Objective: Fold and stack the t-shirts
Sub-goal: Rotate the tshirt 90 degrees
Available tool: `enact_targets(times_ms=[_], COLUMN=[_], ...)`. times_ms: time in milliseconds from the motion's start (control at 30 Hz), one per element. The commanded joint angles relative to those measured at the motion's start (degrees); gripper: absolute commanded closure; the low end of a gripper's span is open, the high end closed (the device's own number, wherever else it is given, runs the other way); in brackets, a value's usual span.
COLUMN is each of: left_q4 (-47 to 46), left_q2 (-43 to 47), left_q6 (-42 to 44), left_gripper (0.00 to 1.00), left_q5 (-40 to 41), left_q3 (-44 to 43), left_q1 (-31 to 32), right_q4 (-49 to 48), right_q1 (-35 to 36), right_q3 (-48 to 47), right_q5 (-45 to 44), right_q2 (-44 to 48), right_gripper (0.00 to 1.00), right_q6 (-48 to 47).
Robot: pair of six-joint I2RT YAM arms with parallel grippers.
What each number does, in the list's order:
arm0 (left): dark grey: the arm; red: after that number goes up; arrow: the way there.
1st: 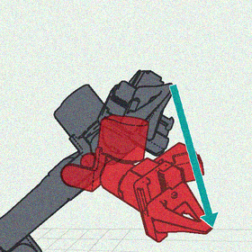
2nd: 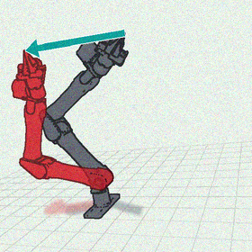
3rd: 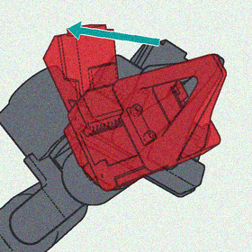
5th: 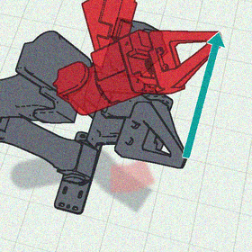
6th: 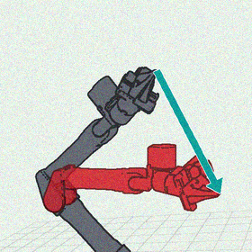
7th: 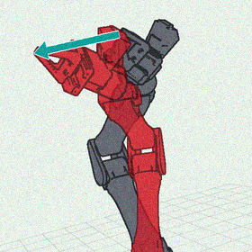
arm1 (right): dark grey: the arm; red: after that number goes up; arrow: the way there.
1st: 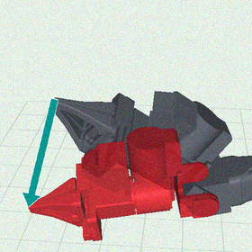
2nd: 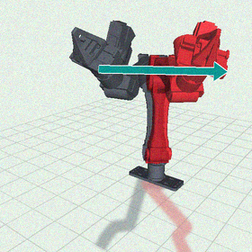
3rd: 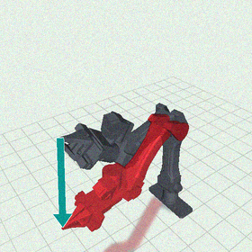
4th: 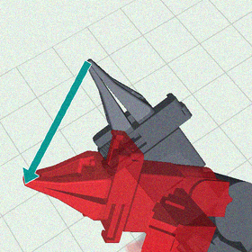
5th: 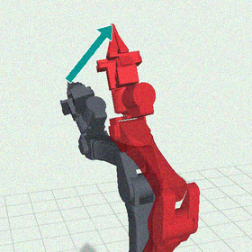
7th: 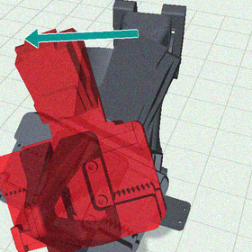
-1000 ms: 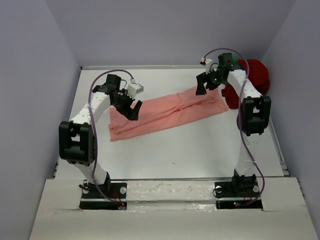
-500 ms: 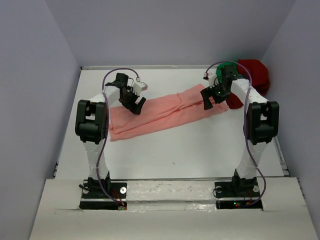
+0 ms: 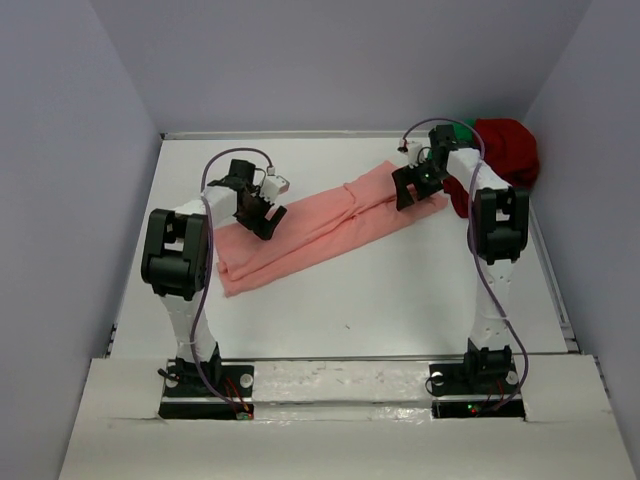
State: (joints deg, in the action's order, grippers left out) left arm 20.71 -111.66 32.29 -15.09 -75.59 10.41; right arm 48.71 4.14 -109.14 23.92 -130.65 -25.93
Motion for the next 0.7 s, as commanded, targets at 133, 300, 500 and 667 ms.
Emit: enact_targets(times_ms=[133,300,500,667], left_q4=[3.98,8.64,15.85,18.93], left_q2=[6.01,9.25,12.51,17.08], left_q6=[-1.62,-2.06,-2.94,-3.55], left_gripper=[0.01,0.01,0.01,0.01], left_q5=[8.94,8.33,1.22,-1.87], left_q3=[8.61,10.02,9.59,9.67], left_q1=[-0.22,-0.04,-0.04,0.83], right_q4=[5.25,6.75,-0.01,-1.68], right_q1=[-0.27,-0.27,-0.27,0.25], right_q3=[-16.08,-29.07,-31.30,-35.44], right_q5=[5.16,11.74,27.12,32.59], right_q2=[-8.73,-15.41,-16.48,-19.38], right_gripper=[0.00,0.00,0.00,0.00], right_q6=[2.11,3.34,6.33,9.06])
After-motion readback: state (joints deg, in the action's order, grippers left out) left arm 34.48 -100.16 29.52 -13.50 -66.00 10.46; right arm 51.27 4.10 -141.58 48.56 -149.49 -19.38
